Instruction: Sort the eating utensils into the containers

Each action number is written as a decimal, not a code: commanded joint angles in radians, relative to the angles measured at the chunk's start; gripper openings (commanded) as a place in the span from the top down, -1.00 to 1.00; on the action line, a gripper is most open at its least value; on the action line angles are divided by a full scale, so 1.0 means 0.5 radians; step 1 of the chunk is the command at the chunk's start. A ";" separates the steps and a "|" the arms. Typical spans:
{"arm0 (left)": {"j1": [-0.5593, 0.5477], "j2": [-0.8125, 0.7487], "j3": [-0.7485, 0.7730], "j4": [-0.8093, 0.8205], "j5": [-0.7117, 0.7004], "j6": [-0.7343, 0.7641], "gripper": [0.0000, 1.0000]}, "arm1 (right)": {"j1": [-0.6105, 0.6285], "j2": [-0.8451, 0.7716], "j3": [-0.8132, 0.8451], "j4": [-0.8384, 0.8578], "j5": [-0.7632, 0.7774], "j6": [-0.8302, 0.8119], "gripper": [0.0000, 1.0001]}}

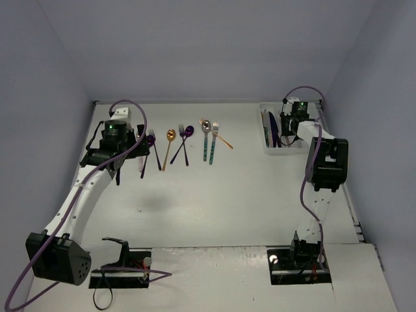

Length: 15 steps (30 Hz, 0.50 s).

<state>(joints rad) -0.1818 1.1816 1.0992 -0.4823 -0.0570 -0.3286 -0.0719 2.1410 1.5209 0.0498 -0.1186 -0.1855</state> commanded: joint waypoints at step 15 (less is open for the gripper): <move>0.017 -0.035 0.057 0.063 0.001 0.013 -0.63 | 0.337 -0.567 0.065 0.106 0.253 0.366 -0.26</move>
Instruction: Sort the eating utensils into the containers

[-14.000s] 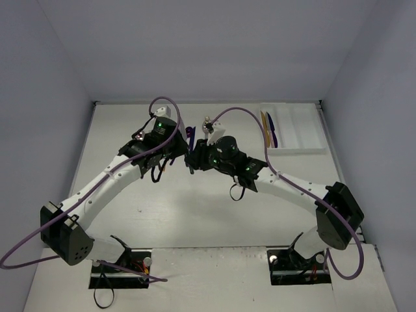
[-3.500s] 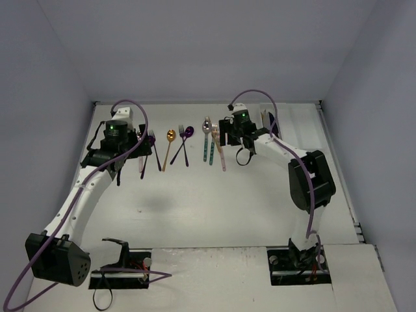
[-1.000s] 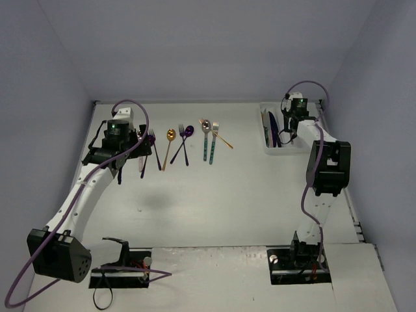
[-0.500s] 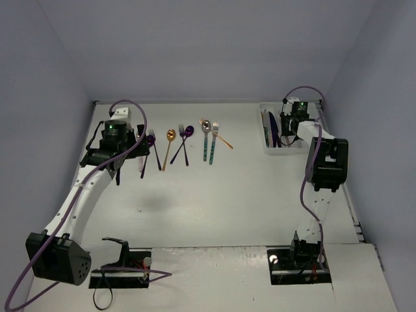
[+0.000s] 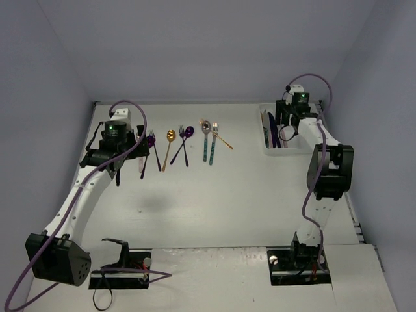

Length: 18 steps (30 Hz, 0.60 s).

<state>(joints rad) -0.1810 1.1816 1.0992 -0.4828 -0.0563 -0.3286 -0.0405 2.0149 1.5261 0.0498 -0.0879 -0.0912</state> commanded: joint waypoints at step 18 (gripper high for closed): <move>0.015 -0.023 0.047 0.060 -0.017 0.016 -0.63 | 1.171 0.221 0.253 0.115 0.761 1.098 -0.07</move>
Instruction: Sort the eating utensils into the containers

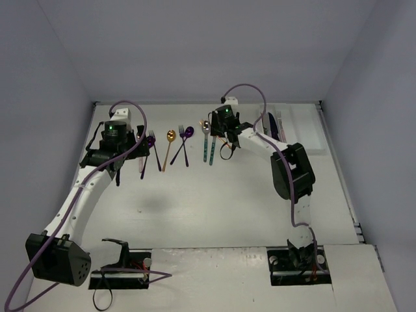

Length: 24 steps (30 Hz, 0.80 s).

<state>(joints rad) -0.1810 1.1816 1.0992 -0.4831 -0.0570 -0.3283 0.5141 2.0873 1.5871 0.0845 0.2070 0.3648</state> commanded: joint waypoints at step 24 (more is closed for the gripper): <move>0.016 -0.010 0.048 0.058 -0.009 0.015 -0.63 | 0.127 0.344 0.038 0.051 0.282 0.350 0.64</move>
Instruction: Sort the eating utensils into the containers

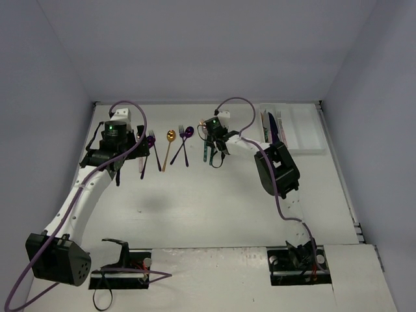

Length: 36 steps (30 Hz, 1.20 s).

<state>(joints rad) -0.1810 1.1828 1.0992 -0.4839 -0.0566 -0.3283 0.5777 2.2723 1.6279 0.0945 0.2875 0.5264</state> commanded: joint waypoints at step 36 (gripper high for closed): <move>0.018 -0.035 0.045 0.061 0.005 0.004 -0.63 | -0.180 -1.439 -1.245 -0.181 0.015 -0.574 1.00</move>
<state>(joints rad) -0.1810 1.1828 1.0992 -0.4843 -0.0563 -0.3283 0.4849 1.7034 0.9682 -0.0143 0.3039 0.3366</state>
